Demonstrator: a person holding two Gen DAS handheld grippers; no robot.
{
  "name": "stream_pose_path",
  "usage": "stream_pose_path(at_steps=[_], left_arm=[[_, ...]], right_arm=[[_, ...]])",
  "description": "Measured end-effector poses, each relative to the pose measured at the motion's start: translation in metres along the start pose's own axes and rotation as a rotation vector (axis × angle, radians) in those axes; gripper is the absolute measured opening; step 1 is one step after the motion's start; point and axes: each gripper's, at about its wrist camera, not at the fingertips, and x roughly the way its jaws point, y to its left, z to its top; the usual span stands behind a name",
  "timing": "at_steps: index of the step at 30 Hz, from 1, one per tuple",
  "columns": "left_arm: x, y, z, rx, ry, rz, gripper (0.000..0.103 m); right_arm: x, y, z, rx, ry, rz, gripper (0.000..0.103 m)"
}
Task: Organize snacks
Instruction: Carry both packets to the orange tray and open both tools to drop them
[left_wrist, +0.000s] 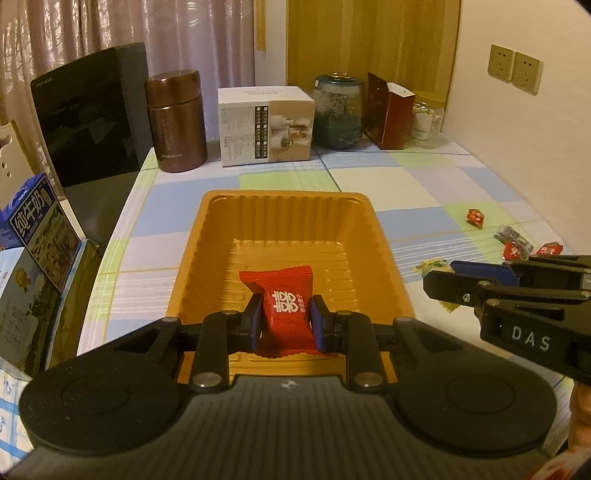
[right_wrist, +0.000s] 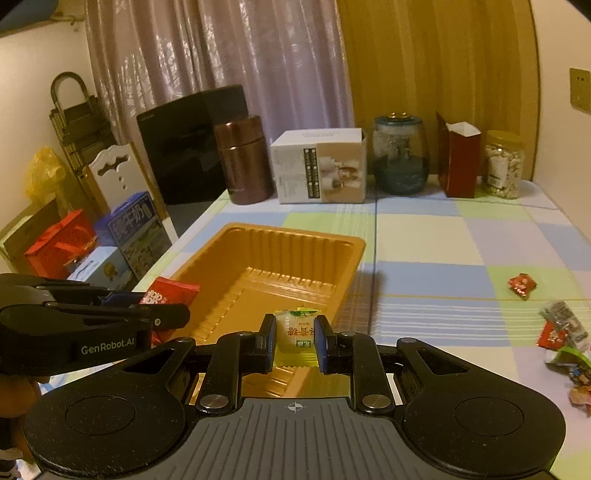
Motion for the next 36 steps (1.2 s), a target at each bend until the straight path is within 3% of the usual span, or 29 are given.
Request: stream_pose_path(at_steps=[9, 12, 25, 27, 28, 29, 36], left_arm=[[0.01, 0.011, 0.0, -0.018, 0.011, -0.01, 0.025], [0.011, 0.016, -0.001, -0.022, 0.009, 0.004, 0.037], [0.003, 0.026, -0.007, -0.028, 0.008, 0.033, 0.037], [0.003, 0.026, -0.007, -0.032, 0.011, 0.035, 0.037], [0.003, 0.026, -0.007, -0.033, 0.012, 0.036, 0.037], [0.002, 0.026, -0.007, -0.033, 0.011, 0.038, 0.037], [-0.006, 0.019, -0.006, -0.04, 0.002, 0.032, 0.037]], right_arm=[[0.014, 0.006, 0.0, -0.003, 0.011, 0.006, 0.022], [0.016, 0.01, 0.001, -0.006, 0.01, 0.013, 0.022], [0.02, 0.01, 0.001, 0.022, 0.002, 0.084, 0.022], [0.02, 0.009, 0.001, 0.028, -0.001, 0.08, 0.039], [0.019, 0.008, 0.002, 0.035, -0.006, 0.08, 0.064], [0.017, 0.006, 0.002, 0.044, -0.016, 0.084, 0.069], [-0.003, -0.003, 0.006, 0.044, -0.052, 0.035, 0.069]])
